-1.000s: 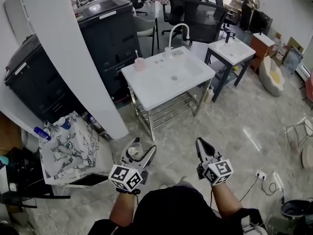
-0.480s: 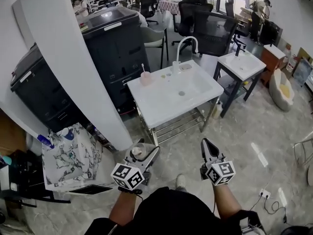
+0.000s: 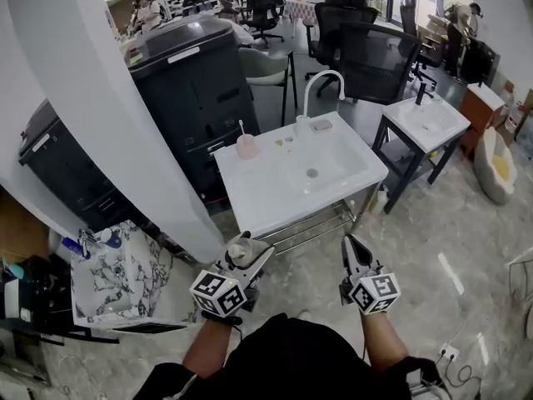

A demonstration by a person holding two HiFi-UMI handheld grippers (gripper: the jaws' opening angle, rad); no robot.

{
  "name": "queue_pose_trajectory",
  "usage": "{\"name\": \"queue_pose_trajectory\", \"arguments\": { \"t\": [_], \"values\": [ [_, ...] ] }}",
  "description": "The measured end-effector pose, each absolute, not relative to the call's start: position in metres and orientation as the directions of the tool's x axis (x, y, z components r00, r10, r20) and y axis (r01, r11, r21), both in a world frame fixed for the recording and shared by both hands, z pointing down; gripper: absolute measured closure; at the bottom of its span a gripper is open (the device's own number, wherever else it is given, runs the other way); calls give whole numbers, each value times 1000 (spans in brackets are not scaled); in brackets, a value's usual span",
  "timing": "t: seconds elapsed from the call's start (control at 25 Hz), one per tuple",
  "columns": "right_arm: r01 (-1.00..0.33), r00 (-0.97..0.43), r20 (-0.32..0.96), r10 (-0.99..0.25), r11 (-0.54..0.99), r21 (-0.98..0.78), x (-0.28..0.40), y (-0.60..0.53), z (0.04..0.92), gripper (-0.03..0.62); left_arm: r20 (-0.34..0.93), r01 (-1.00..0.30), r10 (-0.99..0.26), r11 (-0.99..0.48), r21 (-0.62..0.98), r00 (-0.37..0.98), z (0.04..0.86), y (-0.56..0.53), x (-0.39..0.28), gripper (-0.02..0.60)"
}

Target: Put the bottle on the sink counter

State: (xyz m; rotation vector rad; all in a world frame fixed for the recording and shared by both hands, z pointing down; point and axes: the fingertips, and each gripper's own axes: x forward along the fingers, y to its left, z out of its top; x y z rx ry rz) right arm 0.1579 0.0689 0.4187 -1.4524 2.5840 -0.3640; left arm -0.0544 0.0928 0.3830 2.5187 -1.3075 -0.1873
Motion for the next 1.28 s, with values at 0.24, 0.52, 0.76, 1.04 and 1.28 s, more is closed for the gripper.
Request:
{"name": "queue_pose_trajectory", "arguments": {
  "t": [0.24,0.52,0.76,1.04,1.28],
  "values": [
    [-802,-527,2,-850,497,-330,182,42,432,562,-1,-763,-813,-547,344,583,382,64,-29,227],
    [-801,-524,27,-851,482,-356,206,25,443,563,51,-768,-808,-535,352,587,396,47,-7,227],
    [-838,-471,78,-879,418,-350,216,8,457,563,55,-758,-795,-551,349,604,396,25,-3,227],
    [-891,-360,118,-925,303,-339,243,-18,459,563,29,-702,-756,-592,397,654,404,-22,9,227],
    [-912,-332,139,-933,279,-301,242,-57,449,563,12,-666,-724,-628,401,690,404,-66,18,227]
  ]
}}
